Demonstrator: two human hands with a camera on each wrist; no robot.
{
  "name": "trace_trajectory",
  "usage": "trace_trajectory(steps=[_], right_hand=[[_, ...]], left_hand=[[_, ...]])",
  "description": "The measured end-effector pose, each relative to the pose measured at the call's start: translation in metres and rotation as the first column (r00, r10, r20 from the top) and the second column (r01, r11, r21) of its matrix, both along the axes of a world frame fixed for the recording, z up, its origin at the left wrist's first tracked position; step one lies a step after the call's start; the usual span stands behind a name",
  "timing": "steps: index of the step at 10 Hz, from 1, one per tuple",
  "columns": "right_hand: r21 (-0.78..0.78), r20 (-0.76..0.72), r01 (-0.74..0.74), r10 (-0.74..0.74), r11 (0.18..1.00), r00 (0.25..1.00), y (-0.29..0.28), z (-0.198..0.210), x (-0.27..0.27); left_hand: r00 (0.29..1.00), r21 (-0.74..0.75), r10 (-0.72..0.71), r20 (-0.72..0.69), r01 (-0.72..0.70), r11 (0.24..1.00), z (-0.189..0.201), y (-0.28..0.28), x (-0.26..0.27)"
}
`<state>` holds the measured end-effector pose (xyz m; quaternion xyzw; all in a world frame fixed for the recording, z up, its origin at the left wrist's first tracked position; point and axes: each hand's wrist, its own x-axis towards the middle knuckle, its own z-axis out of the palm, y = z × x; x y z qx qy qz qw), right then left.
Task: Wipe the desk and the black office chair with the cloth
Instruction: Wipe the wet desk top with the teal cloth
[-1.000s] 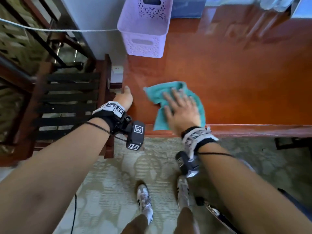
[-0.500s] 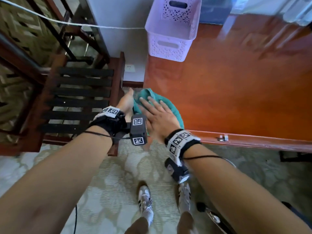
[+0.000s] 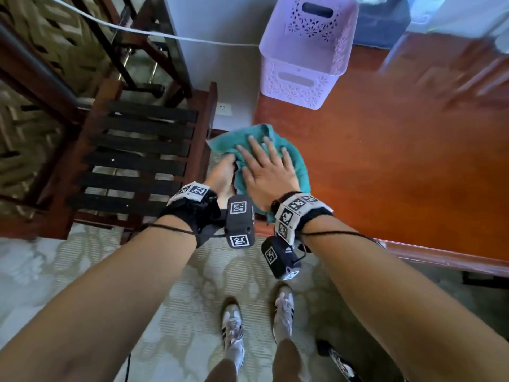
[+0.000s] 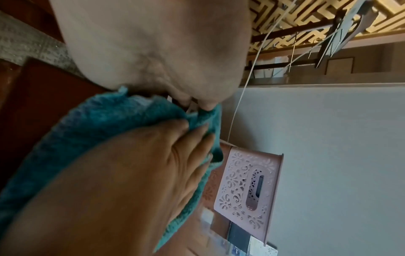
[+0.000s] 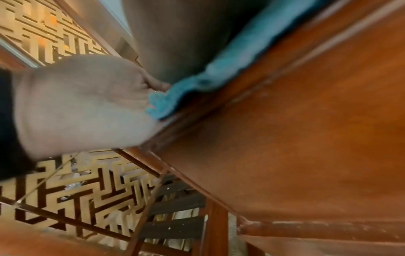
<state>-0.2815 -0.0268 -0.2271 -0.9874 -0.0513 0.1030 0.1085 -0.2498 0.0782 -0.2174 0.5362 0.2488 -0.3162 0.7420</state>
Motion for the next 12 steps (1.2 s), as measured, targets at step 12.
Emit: trace_trajectory(steps=[12], right_hand=[[-0.025,-0.002,0.725,-0.726,0.688,0.688,-0.161,0.0,0.015]], left_hand=[[0.996,0.504,-0.02,-0.082,0.059,0.862,0.009,-0.03,0.052]])
